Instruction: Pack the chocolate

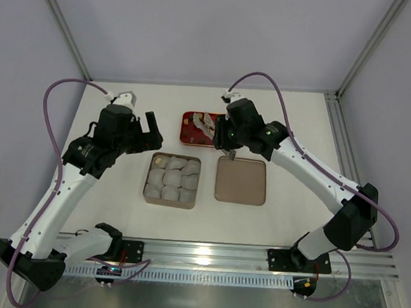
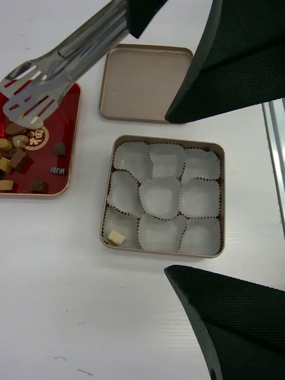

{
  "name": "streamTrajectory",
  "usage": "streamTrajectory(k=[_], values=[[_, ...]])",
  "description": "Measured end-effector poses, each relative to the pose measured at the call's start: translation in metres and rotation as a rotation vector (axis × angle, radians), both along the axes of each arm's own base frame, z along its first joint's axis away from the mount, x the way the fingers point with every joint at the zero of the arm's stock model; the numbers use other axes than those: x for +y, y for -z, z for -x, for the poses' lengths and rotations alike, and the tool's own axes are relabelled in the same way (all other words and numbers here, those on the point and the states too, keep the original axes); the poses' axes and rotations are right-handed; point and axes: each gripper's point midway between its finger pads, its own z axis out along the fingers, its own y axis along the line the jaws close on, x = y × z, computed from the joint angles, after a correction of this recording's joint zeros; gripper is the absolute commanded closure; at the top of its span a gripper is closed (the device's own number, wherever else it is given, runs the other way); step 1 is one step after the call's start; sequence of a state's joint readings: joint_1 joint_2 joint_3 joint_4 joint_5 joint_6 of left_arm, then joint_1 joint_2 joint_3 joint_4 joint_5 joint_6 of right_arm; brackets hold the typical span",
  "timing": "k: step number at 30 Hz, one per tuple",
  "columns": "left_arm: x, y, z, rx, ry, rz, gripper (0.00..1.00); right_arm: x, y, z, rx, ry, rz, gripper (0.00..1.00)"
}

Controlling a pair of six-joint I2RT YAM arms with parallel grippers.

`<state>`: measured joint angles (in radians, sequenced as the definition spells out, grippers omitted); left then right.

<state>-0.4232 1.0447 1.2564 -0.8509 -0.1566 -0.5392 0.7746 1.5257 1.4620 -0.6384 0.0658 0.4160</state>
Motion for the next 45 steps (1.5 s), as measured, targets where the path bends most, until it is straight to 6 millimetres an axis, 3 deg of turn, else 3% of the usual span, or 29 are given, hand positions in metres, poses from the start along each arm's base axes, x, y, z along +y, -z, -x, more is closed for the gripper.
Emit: streamTrajectory(k=[3,6,14,19,31,45], values=[[0.0,0.0,0.0,0.0,0.0,0.001,0.0,-0.027,0.012,-0.02,0.012,0.066,0.047,0.57],[0.0,0.0,0.0,0.0,0.0,0.001,0.0,-0.04,0.027,-0.031,0.035,0.089,0.088,0.57],[-0.001,0.0,0.0,0.001,0.001,0.004,0.0,-0.037,0.073,-0.033,0.128,0.053,0.152,0.57],[-0.001,0.0,0.0,0.002,0.001,0.005,0.0,-0.03,0.089,-0.031,0.173,0.028,0.155,0.57],[0.0,0.005,0.001,0.012,0.001,0.0,0.01,-0.02,0.109,-0.034,0.21,0.004,0.149,0.58],[0.0,0.007,0.001,0.017,0.002,-0.003,0.0,-0.019,0.117,-0.035,0.224,0.003,0.156,0.62]])
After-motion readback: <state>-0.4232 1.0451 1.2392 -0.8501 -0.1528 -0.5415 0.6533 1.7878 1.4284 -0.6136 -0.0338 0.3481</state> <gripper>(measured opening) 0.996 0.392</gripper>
